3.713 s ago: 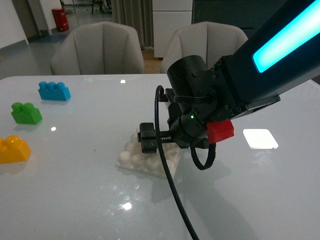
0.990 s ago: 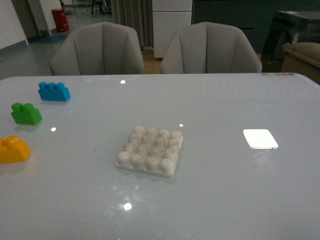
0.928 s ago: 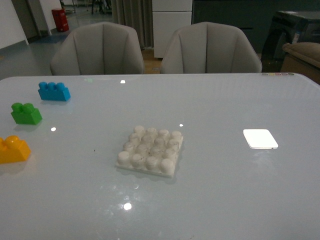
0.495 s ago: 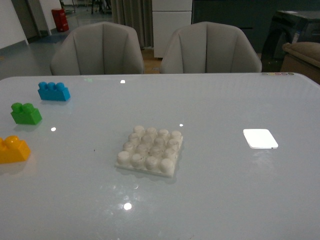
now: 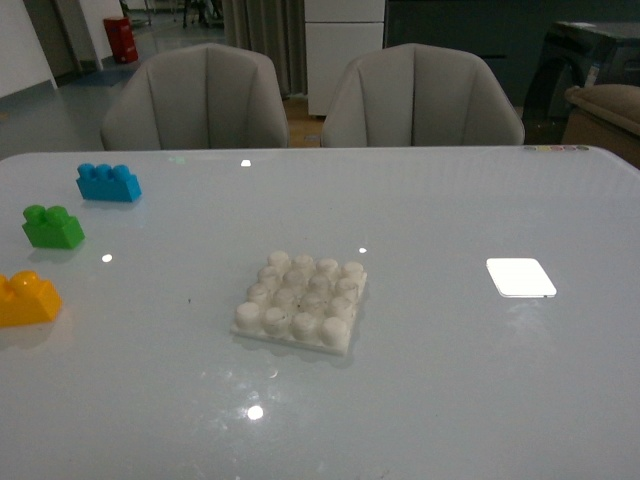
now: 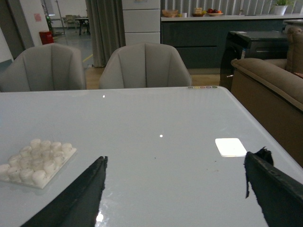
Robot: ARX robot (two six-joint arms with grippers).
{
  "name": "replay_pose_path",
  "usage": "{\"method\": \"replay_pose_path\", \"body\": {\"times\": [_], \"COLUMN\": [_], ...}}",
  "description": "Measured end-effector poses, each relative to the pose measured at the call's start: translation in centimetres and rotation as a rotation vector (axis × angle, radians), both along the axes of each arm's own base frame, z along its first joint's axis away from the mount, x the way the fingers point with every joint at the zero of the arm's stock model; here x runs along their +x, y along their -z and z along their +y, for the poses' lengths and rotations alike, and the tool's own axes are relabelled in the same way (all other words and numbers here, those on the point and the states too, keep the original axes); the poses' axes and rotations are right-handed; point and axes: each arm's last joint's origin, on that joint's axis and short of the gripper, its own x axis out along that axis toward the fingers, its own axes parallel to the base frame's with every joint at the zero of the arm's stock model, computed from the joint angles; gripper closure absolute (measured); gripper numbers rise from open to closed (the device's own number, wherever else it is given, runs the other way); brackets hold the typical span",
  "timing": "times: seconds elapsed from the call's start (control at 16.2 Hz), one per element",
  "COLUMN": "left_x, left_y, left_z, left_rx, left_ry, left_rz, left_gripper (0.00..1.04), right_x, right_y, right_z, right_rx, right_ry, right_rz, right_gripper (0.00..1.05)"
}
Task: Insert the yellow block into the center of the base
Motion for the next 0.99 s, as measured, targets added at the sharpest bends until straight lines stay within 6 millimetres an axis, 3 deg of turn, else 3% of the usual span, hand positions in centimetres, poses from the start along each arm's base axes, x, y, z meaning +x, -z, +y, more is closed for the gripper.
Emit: {"method": "replay_pose_path", "body": {"times": [0.06, 0.12, 0.87, 0.93, 0.99], "left_x": [0.0, 0.0, 0.0, 0.0, 0.4], "left_y": [0.0, 0.0, 0.1, 0.2, -0.8], "left_z": [0.0, 0.0, 0.0, -0.4, -1.1], "left_rx": [0.0, 0.0, -0.008, -0.062, -0.148], "left_ry": [0.0, 0.0, -0.012, -0.122, -0.253], "left_rz": [0.0, 0.0, 0.023, 0.206, 0.204], "left_gripper": [0.07, 0.07, 0.07, 0.07, 0.07], "right_x": [0.0, 0.0, 0.0, 0.0, 0.0], "right_y": [0.0, 0.0, 0.0, 0.0, 0.0], "right_z": [0.0, 0.0, 0.0, 0.0, 0.0], "right_rx": [0.0, 0.0, 0.0, 0.0, 0.0], "right_ry": [0.0, 0.0, 0.0, 0.0, 0.0], "right_rz": [0.0, 0.0, 0.0, 0.0, 0.001], "right_gripper": [0.08, 0.05, 0.06, 0.06, 0.06]}}
